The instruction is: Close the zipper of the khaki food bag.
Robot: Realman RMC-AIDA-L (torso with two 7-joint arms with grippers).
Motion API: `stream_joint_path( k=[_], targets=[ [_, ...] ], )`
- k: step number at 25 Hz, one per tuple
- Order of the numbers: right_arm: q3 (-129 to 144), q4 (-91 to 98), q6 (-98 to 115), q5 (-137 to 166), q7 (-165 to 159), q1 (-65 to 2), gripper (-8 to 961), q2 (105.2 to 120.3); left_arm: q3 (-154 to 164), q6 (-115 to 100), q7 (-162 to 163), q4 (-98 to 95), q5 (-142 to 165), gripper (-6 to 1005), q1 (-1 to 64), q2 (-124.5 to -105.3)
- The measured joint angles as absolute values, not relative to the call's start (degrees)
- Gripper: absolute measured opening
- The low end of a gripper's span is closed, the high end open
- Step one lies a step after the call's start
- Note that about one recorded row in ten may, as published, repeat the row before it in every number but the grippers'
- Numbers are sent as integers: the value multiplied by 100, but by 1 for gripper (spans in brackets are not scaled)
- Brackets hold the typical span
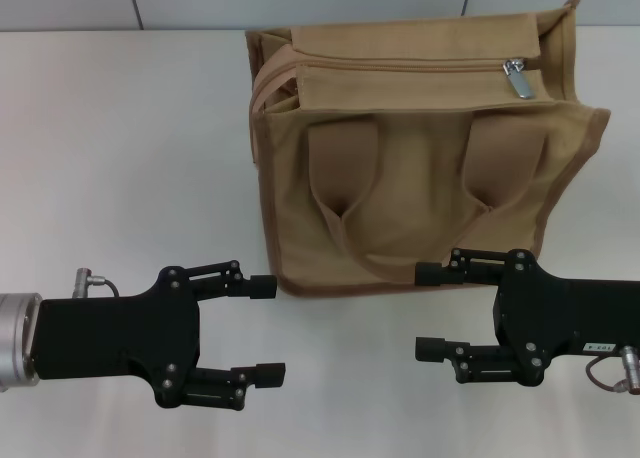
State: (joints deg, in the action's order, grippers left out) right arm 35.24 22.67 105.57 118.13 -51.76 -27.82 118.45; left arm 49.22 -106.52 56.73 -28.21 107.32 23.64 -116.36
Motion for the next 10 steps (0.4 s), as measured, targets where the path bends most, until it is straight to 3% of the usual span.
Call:
stream_joint_path(
  k=[10],
  targets=[
    [3524, 2267, 10554, 11812, -5176, -2777, 711, 11865, 4922, -10652, 5670, -2821, 10731, 835, 2365, -11637]
  ],
)
